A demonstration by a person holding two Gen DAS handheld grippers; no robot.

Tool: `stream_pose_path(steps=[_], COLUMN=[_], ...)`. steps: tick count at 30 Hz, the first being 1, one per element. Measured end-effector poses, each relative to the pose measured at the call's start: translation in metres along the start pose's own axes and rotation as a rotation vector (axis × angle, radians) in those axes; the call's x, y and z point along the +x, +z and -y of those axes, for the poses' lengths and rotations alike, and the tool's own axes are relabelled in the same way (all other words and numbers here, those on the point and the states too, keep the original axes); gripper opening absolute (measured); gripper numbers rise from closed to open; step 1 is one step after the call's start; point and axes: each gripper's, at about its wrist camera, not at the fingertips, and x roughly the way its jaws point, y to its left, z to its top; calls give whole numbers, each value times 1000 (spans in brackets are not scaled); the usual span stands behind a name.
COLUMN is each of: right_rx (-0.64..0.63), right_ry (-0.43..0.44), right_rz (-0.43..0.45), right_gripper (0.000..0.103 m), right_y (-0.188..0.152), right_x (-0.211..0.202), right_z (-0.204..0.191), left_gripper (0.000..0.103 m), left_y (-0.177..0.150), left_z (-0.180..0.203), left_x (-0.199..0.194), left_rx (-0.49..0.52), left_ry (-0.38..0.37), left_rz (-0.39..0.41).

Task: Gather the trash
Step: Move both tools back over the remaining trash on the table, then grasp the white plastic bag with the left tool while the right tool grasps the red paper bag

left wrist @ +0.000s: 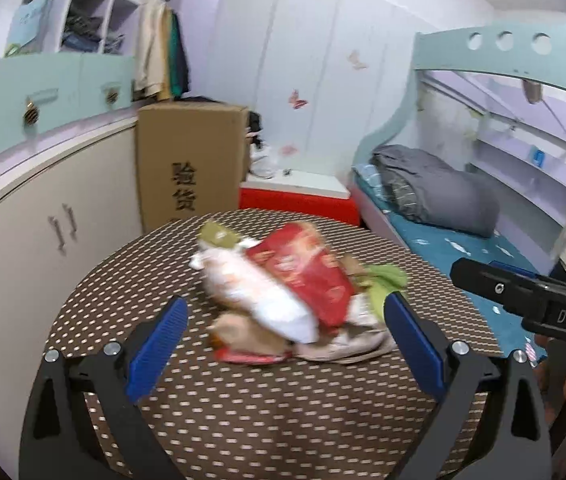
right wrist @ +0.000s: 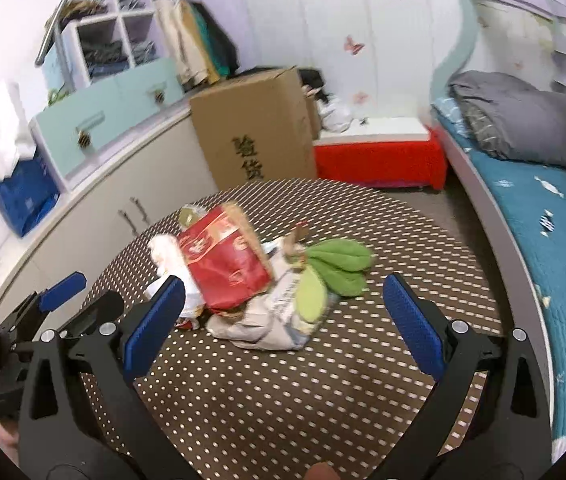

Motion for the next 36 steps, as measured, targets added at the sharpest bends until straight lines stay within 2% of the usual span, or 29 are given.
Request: stream_pose_path(steps=[4,17,20,21,22,30,36], right_rx=[-64,-292,-264,-246,-223,-139,-44], right_ry=[10,71,148,175,198,243,279], right_rz=[-72,-237,-279,-279,-272,-201,-115], right_gripper=[97,97,97,96,85,84,84], right_y=[1,17,20,21,21,16,19], right_x=[38,134,151,152,152,125,92], right_z=[-18,-65,-61,-58,-54,-34,-10], left_gripper=[96,96,96,96,96,96,96], left_y=[-7,-11,-9,-8,-7,0,4], left_z=[-30,-69,-73,-74,-73,-61,-55], left_x=[14,44,50,51,53,73,91], left_rx=[-29,-76,-82,-83,-83,-77,-129], left_ry=[58,92,88,86,83,27,20], left_rz=[-31,-81,-89,-91,-93,-135,-182])
